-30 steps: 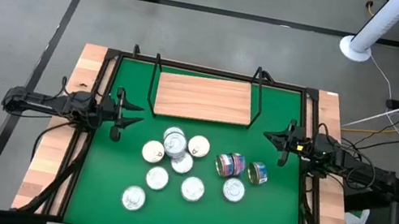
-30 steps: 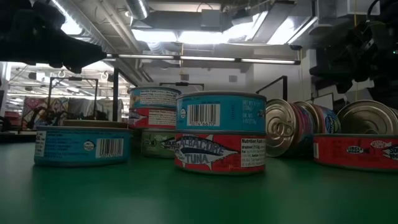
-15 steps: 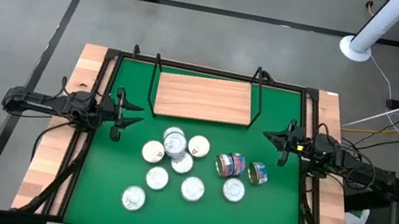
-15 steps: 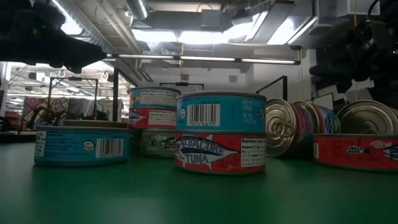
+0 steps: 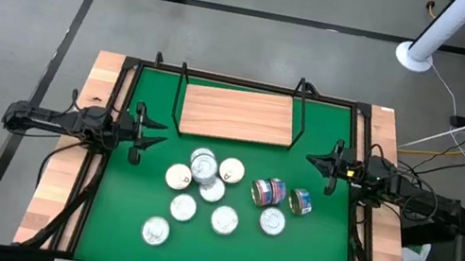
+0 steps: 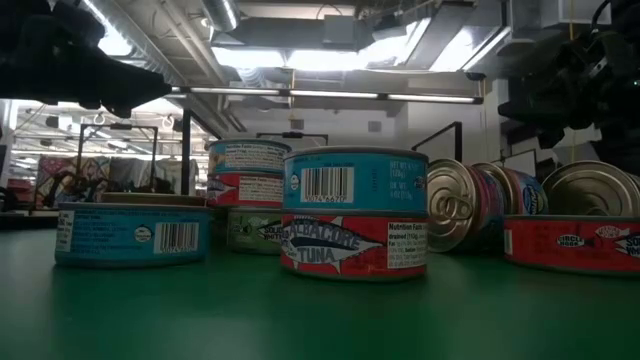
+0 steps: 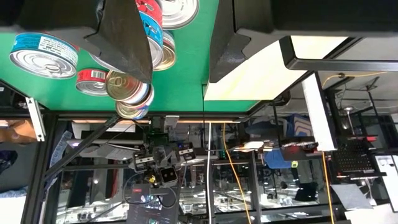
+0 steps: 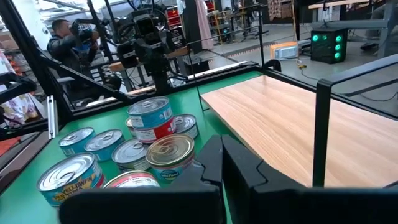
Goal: Stack canned seafood by type on shelf
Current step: Put the blue-pink tuna can on the shelf
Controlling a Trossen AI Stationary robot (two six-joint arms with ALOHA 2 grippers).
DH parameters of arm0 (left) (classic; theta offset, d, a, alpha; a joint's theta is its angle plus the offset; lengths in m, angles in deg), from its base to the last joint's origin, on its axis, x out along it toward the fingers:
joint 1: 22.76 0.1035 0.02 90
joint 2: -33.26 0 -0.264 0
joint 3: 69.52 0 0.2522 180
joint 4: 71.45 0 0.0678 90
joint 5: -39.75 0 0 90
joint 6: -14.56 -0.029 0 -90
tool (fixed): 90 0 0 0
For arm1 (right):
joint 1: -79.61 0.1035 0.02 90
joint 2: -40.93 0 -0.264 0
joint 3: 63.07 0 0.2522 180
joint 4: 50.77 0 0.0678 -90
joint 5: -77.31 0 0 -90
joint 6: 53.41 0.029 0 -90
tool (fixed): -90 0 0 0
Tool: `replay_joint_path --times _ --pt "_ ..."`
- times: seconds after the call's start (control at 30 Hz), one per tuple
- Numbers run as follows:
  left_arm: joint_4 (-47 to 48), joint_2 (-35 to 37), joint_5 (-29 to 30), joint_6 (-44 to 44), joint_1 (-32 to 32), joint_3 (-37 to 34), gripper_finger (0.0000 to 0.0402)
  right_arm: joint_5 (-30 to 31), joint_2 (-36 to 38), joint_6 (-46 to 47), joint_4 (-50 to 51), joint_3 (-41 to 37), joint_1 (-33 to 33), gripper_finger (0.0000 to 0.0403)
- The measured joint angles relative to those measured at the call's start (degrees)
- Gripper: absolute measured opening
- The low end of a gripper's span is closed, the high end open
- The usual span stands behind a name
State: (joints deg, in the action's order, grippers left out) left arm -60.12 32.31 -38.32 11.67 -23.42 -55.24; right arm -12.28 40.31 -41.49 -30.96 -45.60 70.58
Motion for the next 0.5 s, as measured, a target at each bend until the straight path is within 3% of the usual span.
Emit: replay_joint_path --times 0.27,0.5 --pt "0.0 0.0 0.0 0.0 0.0 0.0 0.0155 0.1 0.0 3.1 -0.2 0.0 0.0 0.0022" --pt "0.0 0.0 0.0 0.1 0.0 0.0 0.0155 -0.7 0.0 7.2 -0.3 0.1 0.0 0.0130"
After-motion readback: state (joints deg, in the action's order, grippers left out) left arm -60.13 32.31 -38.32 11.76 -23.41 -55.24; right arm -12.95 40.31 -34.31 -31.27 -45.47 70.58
